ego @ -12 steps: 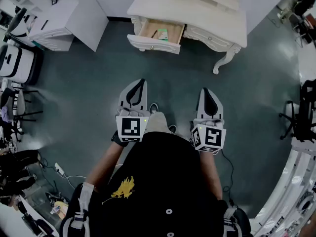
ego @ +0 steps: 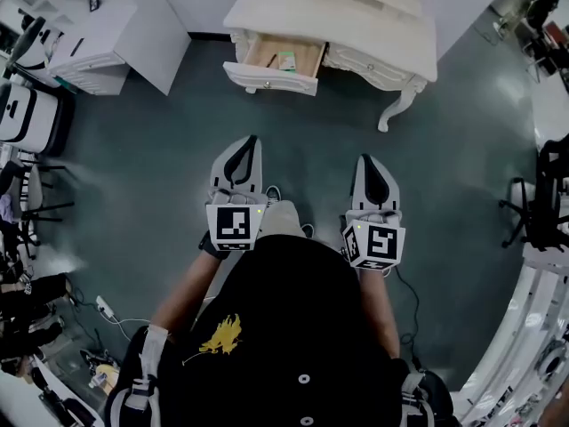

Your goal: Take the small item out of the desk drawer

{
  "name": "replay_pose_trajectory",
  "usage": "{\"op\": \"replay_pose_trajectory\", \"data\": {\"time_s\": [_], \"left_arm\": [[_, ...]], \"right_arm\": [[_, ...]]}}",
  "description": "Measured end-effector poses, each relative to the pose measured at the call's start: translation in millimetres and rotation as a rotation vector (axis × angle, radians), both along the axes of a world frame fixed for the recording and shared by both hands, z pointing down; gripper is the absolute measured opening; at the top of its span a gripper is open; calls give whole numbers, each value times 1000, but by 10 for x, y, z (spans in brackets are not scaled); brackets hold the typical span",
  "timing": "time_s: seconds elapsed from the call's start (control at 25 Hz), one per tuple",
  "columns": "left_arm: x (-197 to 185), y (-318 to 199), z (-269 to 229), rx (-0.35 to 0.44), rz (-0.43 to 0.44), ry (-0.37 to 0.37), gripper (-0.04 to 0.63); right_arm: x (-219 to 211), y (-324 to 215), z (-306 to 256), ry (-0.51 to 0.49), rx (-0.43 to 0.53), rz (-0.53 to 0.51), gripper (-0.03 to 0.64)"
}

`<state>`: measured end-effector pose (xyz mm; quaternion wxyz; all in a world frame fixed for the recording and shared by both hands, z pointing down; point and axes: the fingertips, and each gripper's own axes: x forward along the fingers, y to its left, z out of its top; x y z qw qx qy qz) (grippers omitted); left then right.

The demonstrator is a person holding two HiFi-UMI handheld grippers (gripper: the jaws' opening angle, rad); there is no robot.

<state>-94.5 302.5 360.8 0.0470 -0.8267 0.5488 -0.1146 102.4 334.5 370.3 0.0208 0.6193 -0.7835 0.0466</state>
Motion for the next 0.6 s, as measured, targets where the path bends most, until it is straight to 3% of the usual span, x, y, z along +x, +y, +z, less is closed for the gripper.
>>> {"op": "replay_pose_trajectory", "data": {"time_s": [0.24, 0.6], "left_arm": [[201, 69, 2, -7, 67, 7, 24], [271, 90, 19, -14, 85, -22, 61]], "right_arm": [[-10, 76, 10, 22, -2, -36, 17], [92, 135, 72, 30, -21, -21, 36]]}}
